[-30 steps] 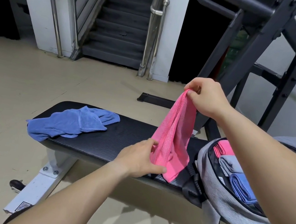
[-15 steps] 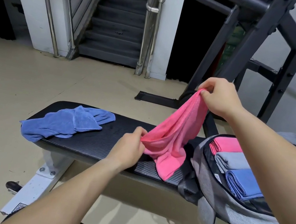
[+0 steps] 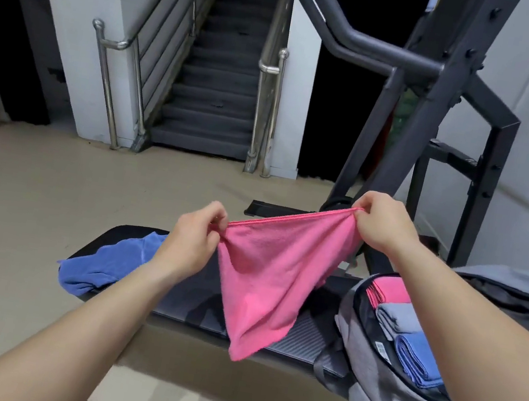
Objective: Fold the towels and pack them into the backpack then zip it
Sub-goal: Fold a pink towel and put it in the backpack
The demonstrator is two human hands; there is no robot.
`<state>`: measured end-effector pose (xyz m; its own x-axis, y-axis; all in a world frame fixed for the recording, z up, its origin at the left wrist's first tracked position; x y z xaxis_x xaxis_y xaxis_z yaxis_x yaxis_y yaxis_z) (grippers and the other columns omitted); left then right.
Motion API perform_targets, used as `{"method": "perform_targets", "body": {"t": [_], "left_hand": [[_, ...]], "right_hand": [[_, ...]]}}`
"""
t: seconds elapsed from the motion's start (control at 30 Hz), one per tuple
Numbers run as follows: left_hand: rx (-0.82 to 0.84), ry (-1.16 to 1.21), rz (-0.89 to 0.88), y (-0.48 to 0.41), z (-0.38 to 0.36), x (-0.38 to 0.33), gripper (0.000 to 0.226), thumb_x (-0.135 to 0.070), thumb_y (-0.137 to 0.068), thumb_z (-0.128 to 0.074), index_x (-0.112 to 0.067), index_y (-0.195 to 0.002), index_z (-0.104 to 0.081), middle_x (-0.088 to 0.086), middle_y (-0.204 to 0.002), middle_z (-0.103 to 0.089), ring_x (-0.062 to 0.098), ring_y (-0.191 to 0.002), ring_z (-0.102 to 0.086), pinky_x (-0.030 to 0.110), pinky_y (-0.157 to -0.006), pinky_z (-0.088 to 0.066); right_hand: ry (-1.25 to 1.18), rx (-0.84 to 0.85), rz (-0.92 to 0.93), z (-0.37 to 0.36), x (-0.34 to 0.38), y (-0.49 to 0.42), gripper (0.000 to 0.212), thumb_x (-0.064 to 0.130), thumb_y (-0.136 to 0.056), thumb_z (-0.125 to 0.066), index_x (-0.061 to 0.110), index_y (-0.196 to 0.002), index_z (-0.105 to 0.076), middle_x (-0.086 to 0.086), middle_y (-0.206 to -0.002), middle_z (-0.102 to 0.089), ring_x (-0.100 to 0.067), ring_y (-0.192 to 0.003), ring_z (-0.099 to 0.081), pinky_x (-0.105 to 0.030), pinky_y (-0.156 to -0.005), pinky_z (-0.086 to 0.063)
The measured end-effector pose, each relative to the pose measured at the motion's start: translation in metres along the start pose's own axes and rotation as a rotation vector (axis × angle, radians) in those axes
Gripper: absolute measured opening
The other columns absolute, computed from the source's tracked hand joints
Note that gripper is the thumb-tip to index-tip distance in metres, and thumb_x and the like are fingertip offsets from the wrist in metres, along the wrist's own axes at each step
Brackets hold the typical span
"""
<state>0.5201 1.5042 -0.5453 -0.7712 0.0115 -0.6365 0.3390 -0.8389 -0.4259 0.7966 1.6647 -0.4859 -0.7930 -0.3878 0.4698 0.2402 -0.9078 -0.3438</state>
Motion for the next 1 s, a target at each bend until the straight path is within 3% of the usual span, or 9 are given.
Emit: {"method": "perform_targets", "body": {"t": [0.07, 0.2, 0.33, 0.5, 0.63, 0.7, 0.77, 0.87, 1.0], "left_hand": [[0.008, -0.005, -0.036, -0.002, 0.011, -0.012, 0.035, 0.009, -0.076, -0.044, -0.023, -0.076, -0.058, -0.007, -0.064, -0.061, 0.014, -0.058, -0.056, 0.031, -0.060, -0.049], [-0.037, -0.057, -0.017, -0.006, 0.034, -0.037, 0.033, -0.001, -0.079, -0.050, -0.027, -0.079, -0.071, -0.016, -0.076, -0.070, 0.000, -0.074, -0.064, 0.011, -0.067, -0.044], [-0.092, -0.075, -0.012, -0.009, 0.061, -0.056, 0.008, -0.021, -0.080, -0.068, -0.028, -0.080, -0.072, -0.014, -0.078, -0.071, -0.001, -0.078, -0.066, 0.021, -0.076, -0.052], [-0.160, -0.172, -0.046, -0.008, 0.086, -0.062, 0.017, -0.006, -0.087, -0.059, -0.023, -0.089, -0.063, -0.004, -0.091, -0.071, 0.021, -0.090, -0.067, 0.036, -0.082, -0.053], [-0.150, -0.318, 0.044, -0.003, 0.093, -0.051, 0.032, -0.006, -0.093, -0.052, -0.017, -0.123, -0.054, 0.011, -0.112, -0.065, 0.032, -0.105, -0.060, 0.040, -0.085, -0.048], [-0.228, -0.364, 0.057, -0.002, 0.102, -0.044, 0.025, -0.009, -0.095, -0.051, -0.017, -0.117, -0.061, 0.010, -0.113, -0.065, 0.034, -0.106, -0.060, 0.039, -0.082, -0.046], [-0.284, -0.336, 0.056, 0.000, 0.108, -0.042, 0.019, -0.010, -0.097, -0.051, -0.017, -0.105, -0.067, 0.008, -0.106, -0.066, 0.033, -0.102, -0.061, 0.038, -0.079, -0.046], [-0.291, -0.304, 0.033, 0.003, 0.104, -0.046, 0.020, -0.008, -0.097, -0.049, -0.016, -0.103, -0.066, 0.007, -0.105, -0.065, 0.031, -0.100, -0.060, 0.041, -0.083, -0.048], [-0.335, -0.238, 0.014, 0.003, 0.101, -0.044, 0.019, -0.007, -0.097, -0.049, -0.017, -0.102, -0.064, 0.006, -0.106, -0.064, 0.028, -0.099, -0.059, 0.041, -0.085, -0.048]], "right_hand": [[-0.009, -0.018, -0.007, 0.012, 0.004, 0.003, 0.020, 0.013, -0.094, -0.048, 0.025, -0.096, -0.064, -0.001, -0.098, -0.066, -0.024, -0.089, -0.059, -0.035, -0.075, -0.047], [-0.053, -0.009, -0.002, 0.035, 0.013, 0.012, 0.020, 0.013, -0.095, -0.050, 0.022, -0.097, -0.067, 0.000, -0.098, -0.065, -0.022, -0.090, -0.058, -0.032, -0.077, -0.045], [-0.161, 0.035, 0.049, 0.055, 0.027, 0.022, 0.021, 0.012, -0.094, -0.050, 0.022, -0.097, -0.068, 0.005, -0.098, -0.066, -0.018, -0.097, -0.061, -0.030, -0.079, -0.043], [-0.177, -0.062, 0.095, 0.069, 0.048, 0.047, 0.019, 0.019, -0.103, -0.041, 0.020, -0.108, -0.060, 0.002, -0.103, -0.062, -0.018, -0.092, -0.057, -0.033, -0.075, -0.042], [-0.172, 0.117, 0.122, 0.063, 0.061, 0.061, 0.020, 0.011, -0.098, -0.043, 0.017, -0.100, -0.062, -0.004, -0.103, -0.065, -0.023, -0.088, -0.062, -0.039, -0.073, -0.056], [-0.264, 0.181, 0.114, 0.057, 0.064, 0.067, 0.018, 0.011, -0.099, -0.047, 0.016, -0.102, -0.063, -0.004, -0.100, -0.065, -0.022, -0.082, -0.067, -0.033, -0.064, -0.060], [-0.178, 0.074, 0.163, 0.055, 0.066, 0.069, 0.014, 0.017, -0.101, -0.049, 0.021, -0.104, -0.061, 0.001, -0.100, -0.065, -0.016, -0.082, -0.063, -0.031, -0.066, -0.054], [0.056, -0.044, 0.188, 0.046, 0.066, 0.072, 0.011, 0.022, -0.103, -0.046, 0.028, -0.104, -0.055, 0.005, -0.092, -0.064, -0.015, -0.078, -0.059, -0.036, -0.065, -0.049], [0.001, -0.058, 0.135, 0.028, 0.062, 0.071, 0.011, 0.018, -0.103, -0.044, 0.021, -0.106, -0.054, 0.001, -0.094, -0.062, -0.017, -0.078, -0.058, -0.035, -0.063, -0.045]]}}
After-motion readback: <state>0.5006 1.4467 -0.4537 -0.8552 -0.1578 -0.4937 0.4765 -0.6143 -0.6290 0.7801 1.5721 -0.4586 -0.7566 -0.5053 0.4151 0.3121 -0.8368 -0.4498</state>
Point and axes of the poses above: each hand's wrist, its own y-axis away from the middle knuckle, its own z-axis out of the back of the hand, x = y × z, the point moved 4 cm from there along -y, towards the middle knuckle
